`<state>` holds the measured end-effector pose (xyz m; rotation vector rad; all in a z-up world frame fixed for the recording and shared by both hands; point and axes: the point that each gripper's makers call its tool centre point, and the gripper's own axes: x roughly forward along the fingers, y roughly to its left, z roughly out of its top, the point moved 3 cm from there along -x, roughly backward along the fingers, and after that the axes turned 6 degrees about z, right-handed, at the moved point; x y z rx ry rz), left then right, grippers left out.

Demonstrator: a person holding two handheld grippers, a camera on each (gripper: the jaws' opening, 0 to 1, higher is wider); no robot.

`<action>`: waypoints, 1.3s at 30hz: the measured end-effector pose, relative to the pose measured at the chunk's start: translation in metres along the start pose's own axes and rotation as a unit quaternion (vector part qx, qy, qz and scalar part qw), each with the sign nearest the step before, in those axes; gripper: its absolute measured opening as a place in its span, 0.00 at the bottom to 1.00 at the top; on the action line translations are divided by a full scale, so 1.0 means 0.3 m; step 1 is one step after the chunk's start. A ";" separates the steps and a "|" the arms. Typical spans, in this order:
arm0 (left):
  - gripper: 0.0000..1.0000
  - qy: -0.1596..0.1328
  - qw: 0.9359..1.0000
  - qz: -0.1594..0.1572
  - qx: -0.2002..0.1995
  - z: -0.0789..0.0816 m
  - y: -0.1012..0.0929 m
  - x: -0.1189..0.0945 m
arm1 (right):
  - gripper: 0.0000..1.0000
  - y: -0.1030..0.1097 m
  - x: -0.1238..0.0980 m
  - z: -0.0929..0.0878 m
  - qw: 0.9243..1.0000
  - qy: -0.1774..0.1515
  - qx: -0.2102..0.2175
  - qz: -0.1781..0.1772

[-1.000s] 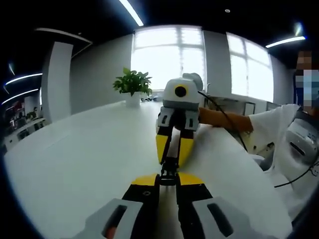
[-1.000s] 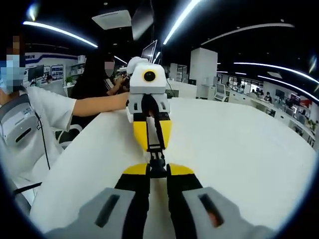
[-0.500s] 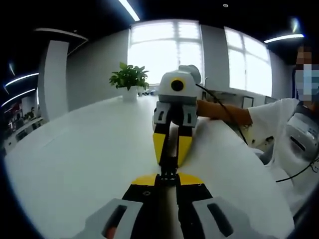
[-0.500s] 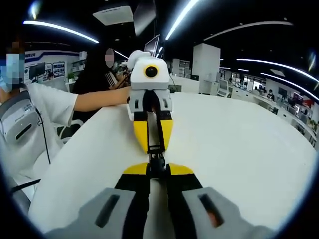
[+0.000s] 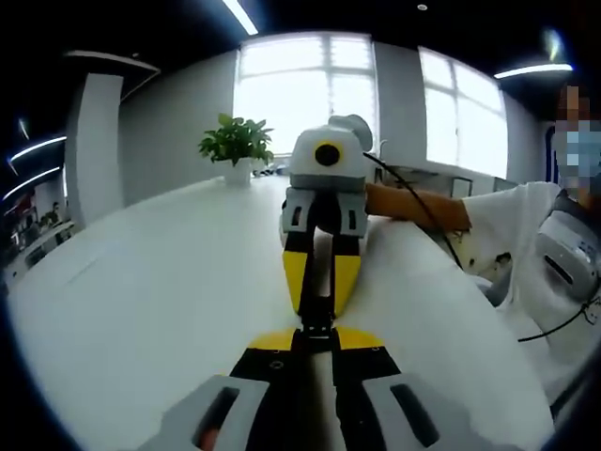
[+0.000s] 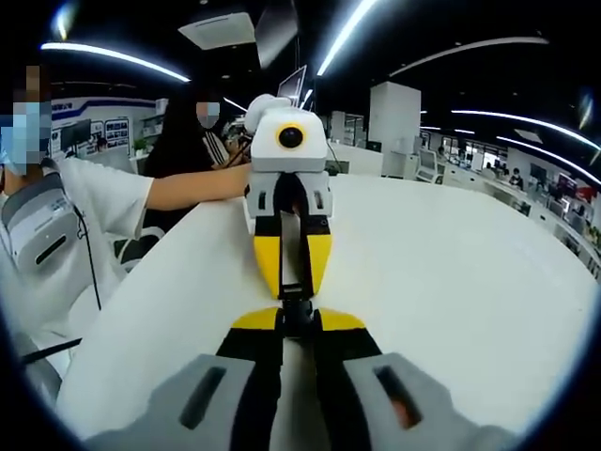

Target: Snap the two parts of the plastic buckle together until the buckle closes and remains connected.

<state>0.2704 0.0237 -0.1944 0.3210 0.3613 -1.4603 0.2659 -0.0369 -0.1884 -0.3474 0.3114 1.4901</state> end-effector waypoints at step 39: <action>0.12 -0.008 0.999 0.028 -0.023 -0.015 -0.003 -0.017 | 0.11 -0.027 -0.032 -0.014 1.000 -0.001 0.005 -0.029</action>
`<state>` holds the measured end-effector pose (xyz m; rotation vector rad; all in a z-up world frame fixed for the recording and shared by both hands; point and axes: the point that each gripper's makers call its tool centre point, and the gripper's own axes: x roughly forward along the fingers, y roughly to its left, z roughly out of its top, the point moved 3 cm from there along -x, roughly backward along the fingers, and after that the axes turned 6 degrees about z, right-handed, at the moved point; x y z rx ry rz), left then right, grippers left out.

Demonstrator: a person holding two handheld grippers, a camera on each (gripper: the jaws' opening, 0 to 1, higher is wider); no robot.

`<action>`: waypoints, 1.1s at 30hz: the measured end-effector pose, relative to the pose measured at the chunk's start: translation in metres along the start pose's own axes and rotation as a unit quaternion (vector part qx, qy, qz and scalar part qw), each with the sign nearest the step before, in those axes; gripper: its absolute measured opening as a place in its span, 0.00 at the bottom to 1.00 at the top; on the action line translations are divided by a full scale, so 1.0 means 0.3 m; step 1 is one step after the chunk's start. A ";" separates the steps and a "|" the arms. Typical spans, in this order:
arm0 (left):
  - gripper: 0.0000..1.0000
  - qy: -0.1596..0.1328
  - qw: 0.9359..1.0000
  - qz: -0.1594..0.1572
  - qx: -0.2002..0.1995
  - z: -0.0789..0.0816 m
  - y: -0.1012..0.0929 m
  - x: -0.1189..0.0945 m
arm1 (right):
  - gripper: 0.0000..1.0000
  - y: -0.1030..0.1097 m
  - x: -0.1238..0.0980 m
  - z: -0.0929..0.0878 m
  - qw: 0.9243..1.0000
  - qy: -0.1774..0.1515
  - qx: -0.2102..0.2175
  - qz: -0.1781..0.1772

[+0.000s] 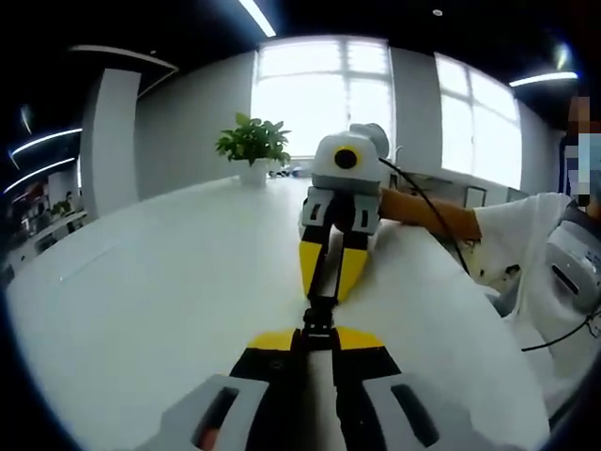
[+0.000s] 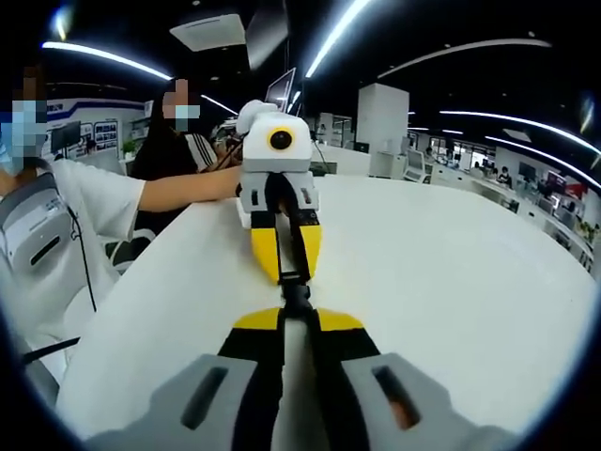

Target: Snap the two parts of the plastic buckle together until the buckle closes and remains connected.

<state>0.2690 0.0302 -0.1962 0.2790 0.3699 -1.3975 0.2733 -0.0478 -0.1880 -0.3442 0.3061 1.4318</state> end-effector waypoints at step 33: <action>0.11 0.005 1.000 -0.022 0.012 0.015 0.006 0.005 | 0.11 0.054 -0.019 0.007 0.999 -0.017 -0.006 0.031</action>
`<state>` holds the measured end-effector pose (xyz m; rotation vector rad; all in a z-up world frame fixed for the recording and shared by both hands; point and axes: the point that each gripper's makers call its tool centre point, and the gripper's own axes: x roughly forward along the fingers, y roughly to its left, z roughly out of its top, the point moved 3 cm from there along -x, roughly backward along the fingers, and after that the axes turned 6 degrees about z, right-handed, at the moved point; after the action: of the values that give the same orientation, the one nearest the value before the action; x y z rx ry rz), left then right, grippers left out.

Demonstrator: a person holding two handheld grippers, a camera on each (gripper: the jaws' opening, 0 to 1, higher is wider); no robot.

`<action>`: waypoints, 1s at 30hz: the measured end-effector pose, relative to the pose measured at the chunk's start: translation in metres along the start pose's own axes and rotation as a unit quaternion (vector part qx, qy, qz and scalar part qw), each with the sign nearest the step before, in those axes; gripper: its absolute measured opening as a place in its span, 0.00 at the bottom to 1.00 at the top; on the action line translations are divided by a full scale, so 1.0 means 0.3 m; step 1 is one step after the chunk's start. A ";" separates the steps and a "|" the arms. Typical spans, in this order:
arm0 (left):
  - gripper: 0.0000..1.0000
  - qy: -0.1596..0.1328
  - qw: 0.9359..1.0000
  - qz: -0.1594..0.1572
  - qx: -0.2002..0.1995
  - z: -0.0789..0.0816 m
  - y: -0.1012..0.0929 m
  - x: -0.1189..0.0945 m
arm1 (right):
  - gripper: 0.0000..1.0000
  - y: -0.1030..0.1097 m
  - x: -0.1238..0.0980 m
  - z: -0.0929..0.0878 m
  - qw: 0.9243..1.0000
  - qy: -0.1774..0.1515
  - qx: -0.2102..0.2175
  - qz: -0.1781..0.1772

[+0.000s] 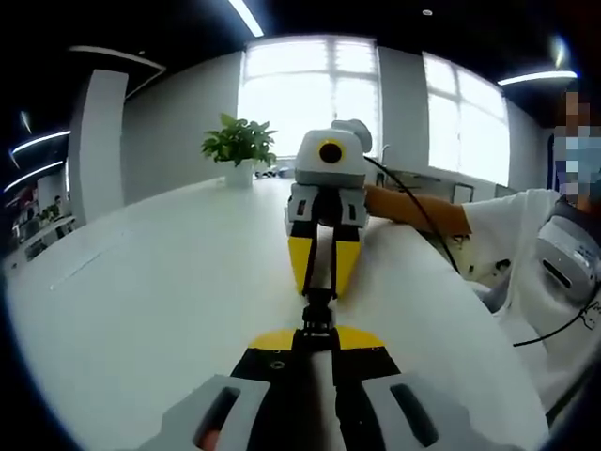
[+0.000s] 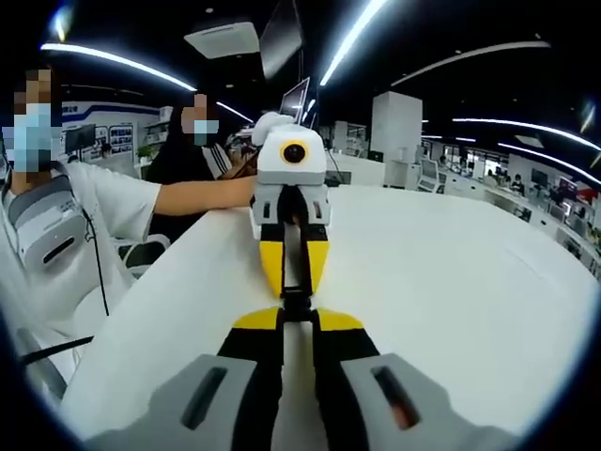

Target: Snap the two parts of the plastic buckle together until the buckle closes and remains connected.

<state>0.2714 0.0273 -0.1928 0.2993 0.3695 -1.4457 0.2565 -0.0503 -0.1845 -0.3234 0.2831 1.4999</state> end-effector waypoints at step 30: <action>0.10 0.030 0.999 -0.019 0.004 -0.005 -0.004 0.003 | 0.10 0.017 0.048 -0.006 0.998 0.047 -0.015 0.028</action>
<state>0.2701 0.0271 -0.1944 0.3441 0.4204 -1.4783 0.2521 -0.0373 -0.1918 -0.4124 0.3467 1.5469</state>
